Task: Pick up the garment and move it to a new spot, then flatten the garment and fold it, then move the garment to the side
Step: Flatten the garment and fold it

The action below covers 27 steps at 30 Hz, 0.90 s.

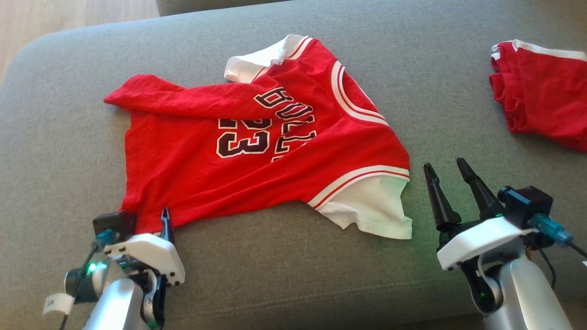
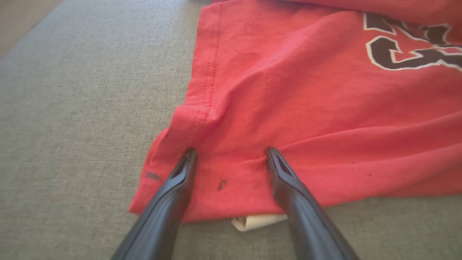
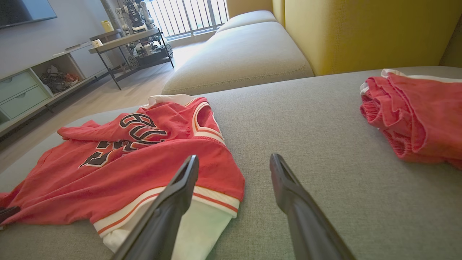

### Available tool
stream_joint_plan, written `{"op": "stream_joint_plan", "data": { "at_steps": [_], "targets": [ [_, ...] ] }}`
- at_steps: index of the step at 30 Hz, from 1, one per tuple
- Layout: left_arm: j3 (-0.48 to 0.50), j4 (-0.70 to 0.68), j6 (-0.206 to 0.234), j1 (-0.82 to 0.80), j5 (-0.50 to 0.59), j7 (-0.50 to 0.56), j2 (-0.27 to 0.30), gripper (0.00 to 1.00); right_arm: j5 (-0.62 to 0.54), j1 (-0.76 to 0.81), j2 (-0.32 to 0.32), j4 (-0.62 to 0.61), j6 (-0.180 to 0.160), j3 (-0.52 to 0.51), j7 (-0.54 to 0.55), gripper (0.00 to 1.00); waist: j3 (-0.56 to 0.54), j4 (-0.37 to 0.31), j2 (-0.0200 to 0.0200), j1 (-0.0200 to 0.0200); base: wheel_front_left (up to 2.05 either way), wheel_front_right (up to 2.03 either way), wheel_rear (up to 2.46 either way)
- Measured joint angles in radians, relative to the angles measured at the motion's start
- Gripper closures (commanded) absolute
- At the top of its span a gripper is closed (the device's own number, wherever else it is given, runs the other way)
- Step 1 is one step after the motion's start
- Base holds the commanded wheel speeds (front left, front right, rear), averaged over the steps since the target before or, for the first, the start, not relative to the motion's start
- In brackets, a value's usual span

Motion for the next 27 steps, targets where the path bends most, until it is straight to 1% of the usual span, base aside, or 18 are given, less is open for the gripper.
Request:
{"op": "stream_joint_plan", "data": {
  "at_steps": [3,11,13,15,16,17,19,24,27],
  "targets": [
    [0.0,-0.001,0.015,0.0,0.0,0.0,0.002,0.0,0.002,0.0,0.0,0.002,0.0,0.0,0.0,0.0,0.002,0.001,0.0,0.0001,0.0,0.0,0.0],
    [0.006,-0.036,0.077,0.025,0.0,0.037,0.02,0.0,0.01,0.0,0.0,0.022,0.0,0.008,-0.01,0.0,-0.006,0.009,0.0,0.0,0.0,0.0,0.0],
    [0.008,-0.046,0.076,0.041,0.0,0.051,0.034,0.0,0.01,0.0,0.0,0.027,0.0,0.012,-0.011,0.0,-0.01,0.01,0.0,0.0,0.0,0.0,0.0],
    [0.006,-0.059,0.063,0.052,-0.001,0.068,0.043,0.0,0.017,0.0,0.0,0.034,0.0,0.015,-0.011,0.0,-0.014,0.01,0.0,0.0,0.0,0.0,0.0],
    [0.005,-0.065,0.055,0.056,-0.001,0.077,0.045,0.57,0.018,0.0,0.0,0.037,0.0,0.015,-0.011,0.0,-0.017,0.01,0.0,0.0,0.0,0.0,0.0],
    [0.003,-0.072,0.048,0.06,-0.001,0.086,0.048,1.0,0.018,0.0,0.0,0.041,0.0,0.015,-0.011,0.0,-0.019,0.009,0.0,0.0,0.0,0.0,0.0],
    [-0.001,-0.09,0.028,0.074,-0.012,0.088,0.053,1.0,0.017,0.0,0.0,0.054,0.0,0.014,-0.008,0.0,-0.021,0.009,0.0,0.0,0.0,0.0,0.0],
    [-0.004,-0.133,0.009,0.096,-0.025,0.084,0.054,1.0,0.017,0.002,0.0,0.086,0.0,0.001,0.022,0.0,-0.022,0.007,0.0,0.0001,0.0,0.0,0.0],
    [-0.007,-0.18,0.006,0.106,-0.027,0.038,0.052,1.0,0.026,0.005,0.0,0.09,0.0,0.001,0.027,0.0,-0.024,0.009,0.0,0.0,0.0,0.0,0.0]
  ]
}}
